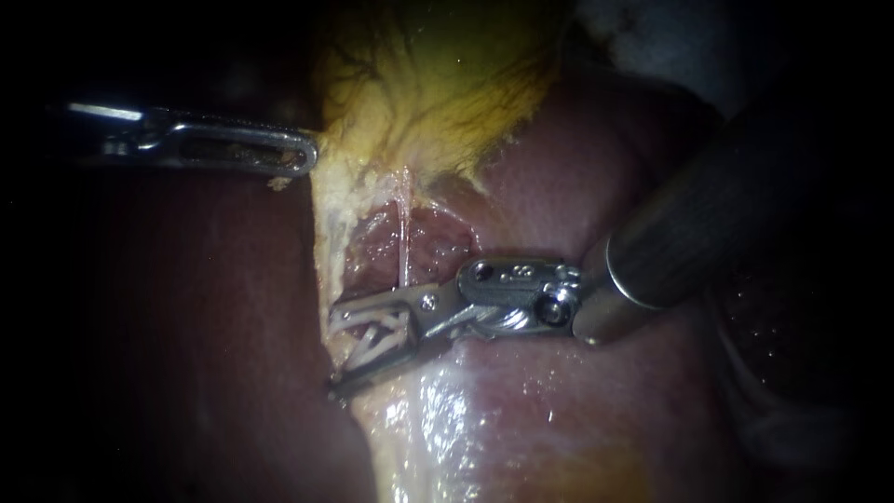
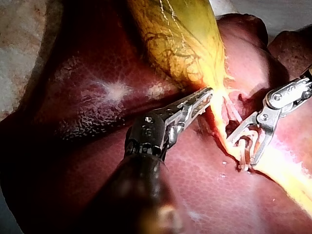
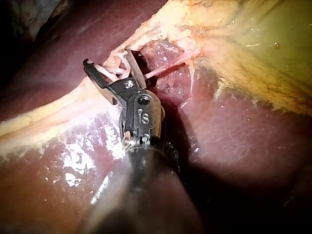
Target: Clipping second clip left tube
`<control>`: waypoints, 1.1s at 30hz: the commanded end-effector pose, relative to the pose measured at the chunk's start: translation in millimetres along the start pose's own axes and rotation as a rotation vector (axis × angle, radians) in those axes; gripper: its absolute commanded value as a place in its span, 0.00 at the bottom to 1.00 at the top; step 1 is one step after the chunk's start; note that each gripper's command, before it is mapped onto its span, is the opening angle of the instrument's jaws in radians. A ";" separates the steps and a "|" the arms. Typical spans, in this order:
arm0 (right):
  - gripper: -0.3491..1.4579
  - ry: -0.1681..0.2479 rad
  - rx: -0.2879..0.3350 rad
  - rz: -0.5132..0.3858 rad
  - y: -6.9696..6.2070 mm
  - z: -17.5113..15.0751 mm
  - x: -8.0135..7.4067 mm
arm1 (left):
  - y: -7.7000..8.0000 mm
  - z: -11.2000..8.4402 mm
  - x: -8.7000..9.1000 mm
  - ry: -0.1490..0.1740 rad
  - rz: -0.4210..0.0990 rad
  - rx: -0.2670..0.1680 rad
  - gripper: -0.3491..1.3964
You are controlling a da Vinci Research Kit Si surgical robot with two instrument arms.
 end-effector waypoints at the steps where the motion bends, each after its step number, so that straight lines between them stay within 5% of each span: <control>1: 0.52 0.000 0.000 0.000 -0.1 -0.1 0.1 | 0.0 0.0 0.0 0.000 0.000 0.000 0.00; 17: 0.50 0.004 0.034 0.092 -1.0 -6.2 1.6 | 0.0 -0.1 0.0 0.000 0.000 0.000 0.00; 33: 0.49 0.027 0.062 0.262 2.0 -8.1 -0.7 | 0.0 -0.1 0.0 0.000 0.000 0.001 0.00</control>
